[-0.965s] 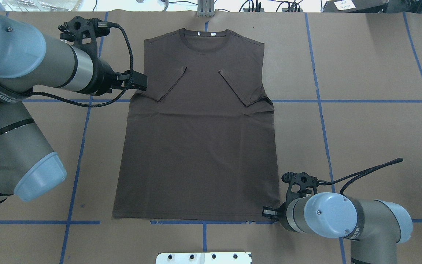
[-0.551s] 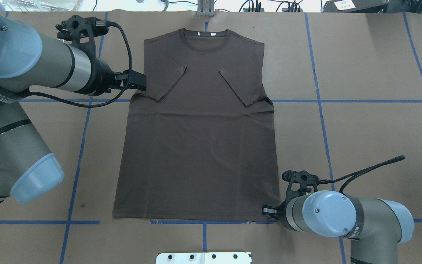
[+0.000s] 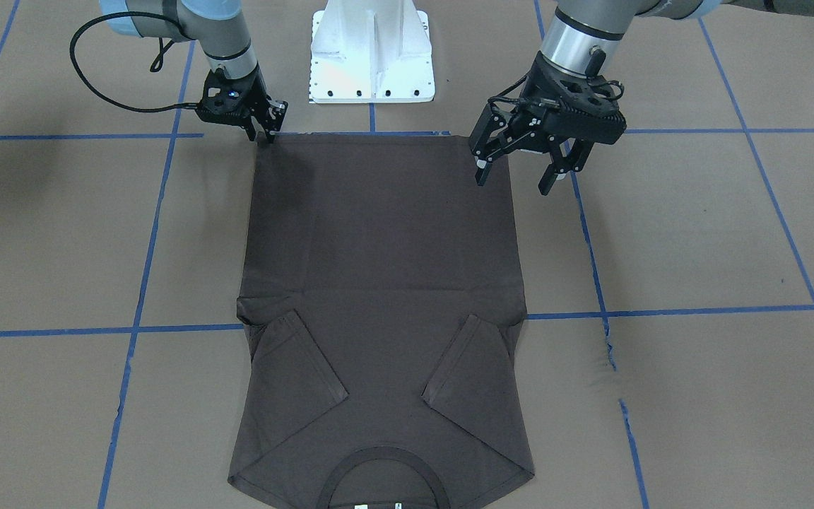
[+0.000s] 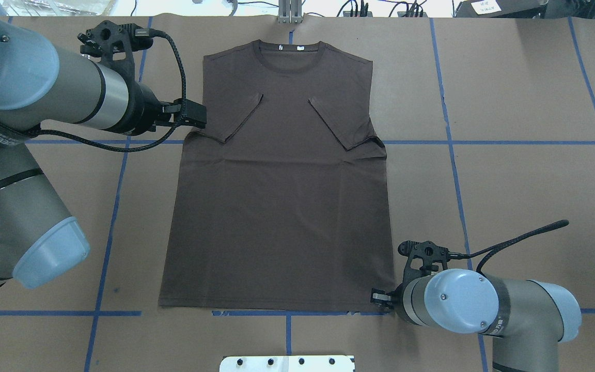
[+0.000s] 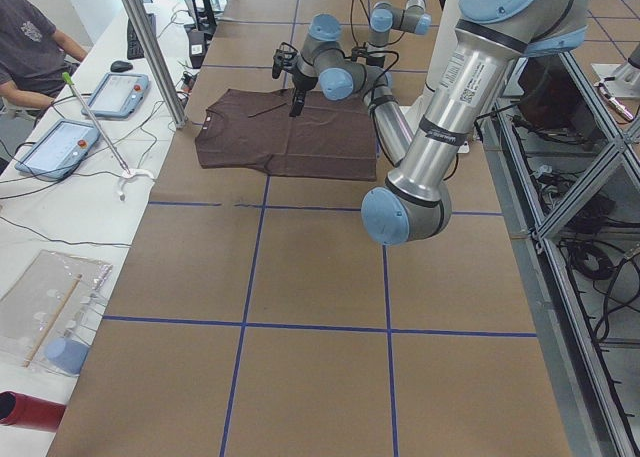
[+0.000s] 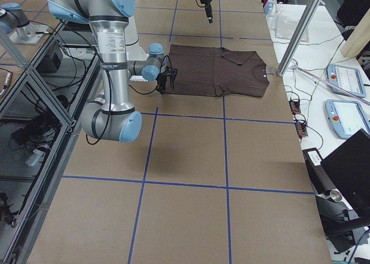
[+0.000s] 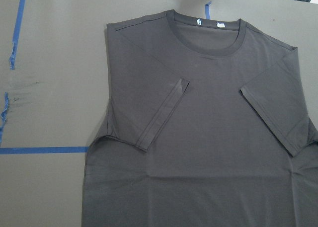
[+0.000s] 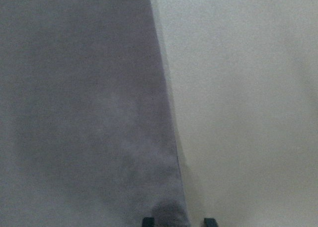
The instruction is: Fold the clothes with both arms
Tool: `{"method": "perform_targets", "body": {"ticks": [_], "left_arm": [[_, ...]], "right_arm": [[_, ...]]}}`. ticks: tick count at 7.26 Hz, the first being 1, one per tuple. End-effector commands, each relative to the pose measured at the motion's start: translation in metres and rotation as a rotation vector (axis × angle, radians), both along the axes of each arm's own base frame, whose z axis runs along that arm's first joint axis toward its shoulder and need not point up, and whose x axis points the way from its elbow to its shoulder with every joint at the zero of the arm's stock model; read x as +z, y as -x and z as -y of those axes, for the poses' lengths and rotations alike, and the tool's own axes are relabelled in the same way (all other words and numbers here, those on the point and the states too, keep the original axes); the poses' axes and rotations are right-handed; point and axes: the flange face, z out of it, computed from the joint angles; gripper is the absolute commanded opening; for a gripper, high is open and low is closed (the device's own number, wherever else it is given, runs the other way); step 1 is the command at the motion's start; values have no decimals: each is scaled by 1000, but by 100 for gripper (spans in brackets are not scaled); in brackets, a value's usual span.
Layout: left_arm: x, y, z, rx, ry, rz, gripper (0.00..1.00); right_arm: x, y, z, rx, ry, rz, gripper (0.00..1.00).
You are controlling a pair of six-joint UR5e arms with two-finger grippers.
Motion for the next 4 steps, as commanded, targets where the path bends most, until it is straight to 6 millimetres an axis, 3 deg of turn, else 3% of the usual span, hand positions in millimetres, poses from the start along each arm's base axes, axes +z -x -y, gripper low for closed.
{"method": "perform_targets", "body": {"ticks": [1, 2, 3, 4], "left_arm": [[-1, 0, 0, 0, -2, -2, 100], [-2, 0, 0, 0, -3, -3, 100], [-1, 0, 0, 0, -1, -1, 100], [-1, 0, 0, 0, -1, -1, 100]], "right_arm": [[4, 3, 0, -2, 3, -10, 45], [4, 3, 0, -2, 3, -10, 43], [4, 3, 0, -2, 3, -8, 15], [3, 3, 0, -2, 2, -7, 0]]}}
